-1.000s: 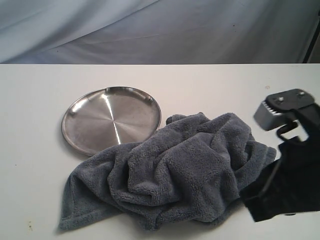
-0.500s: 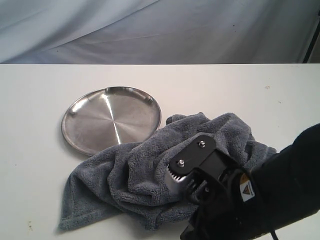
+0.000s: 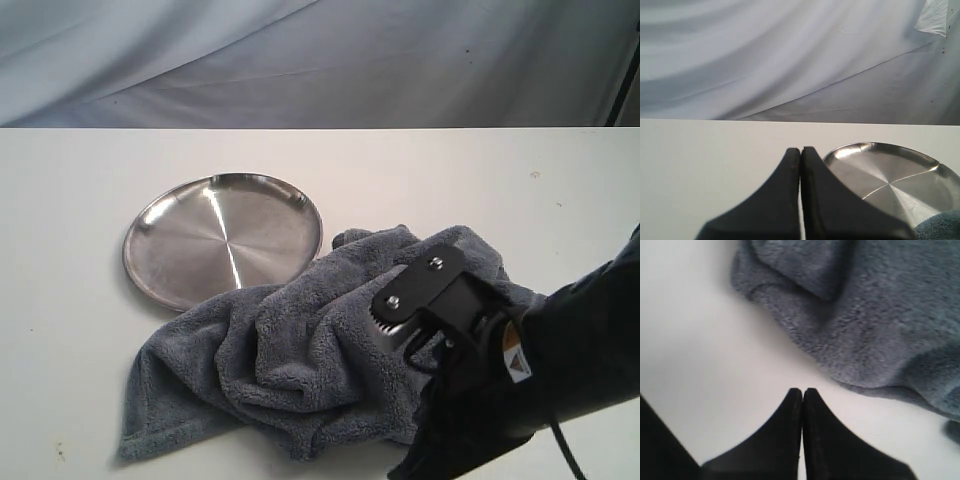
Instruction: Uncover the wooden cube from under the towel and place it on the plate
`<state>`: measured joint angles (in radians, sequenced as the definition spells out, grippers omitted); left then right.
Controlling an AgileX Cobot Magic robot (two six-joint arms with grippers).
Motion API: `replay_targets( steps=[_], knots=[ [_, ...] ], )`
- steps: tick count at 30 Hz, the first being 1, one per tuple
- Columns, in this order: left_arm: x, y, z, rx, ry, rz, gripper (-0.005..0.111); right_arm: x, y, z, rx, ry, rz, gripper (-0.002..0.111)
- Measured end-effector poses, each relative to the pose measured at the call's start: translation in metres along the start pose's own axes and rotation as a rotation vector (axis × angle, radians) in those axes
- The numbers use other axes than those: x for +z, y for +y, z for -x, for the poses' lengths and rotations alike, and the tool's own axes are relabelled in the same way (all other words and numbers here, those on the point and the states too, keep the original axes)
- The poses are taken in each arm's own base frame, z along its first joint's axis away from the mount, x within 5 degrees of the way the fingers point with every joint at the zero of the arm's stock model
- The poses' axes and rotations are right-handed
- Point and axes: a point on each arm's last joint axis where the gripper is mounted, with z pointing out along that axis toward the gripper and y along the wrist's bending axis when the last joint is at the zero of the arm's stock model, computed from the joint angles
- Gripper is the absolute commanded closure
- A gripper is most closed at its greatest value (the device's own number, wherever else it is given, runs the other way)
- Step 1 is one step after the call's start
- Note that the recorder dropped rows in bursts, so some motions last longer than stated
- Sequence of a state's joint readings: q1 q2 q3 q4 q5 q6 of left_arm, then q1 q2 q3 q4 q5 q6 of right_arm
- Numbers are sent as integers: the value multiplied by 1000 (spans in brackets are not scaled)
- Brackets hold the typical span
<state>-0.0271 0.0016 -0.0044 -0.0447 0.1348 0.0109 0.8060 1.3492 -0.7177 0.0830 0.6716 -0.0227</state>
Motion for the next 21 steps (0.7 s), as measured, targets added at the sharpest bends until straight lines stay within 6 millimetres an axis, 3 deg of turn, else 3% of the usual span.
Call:
replay_targets(
  steps=[8, 14, 21],
  knots=[
    [0, 0, 0, 0, 0, 0, 105, -5, -59, -2, 247, -32, -126, 108],
    [0, 0, 0, 0, 0, 0, 105, -5, -104, 4, 389, -161, -223, 108],
    [0, 0, 0, 0, 0, 0, 105, 15, -135, 45, 426, -151, -239, 108]
  ],
)
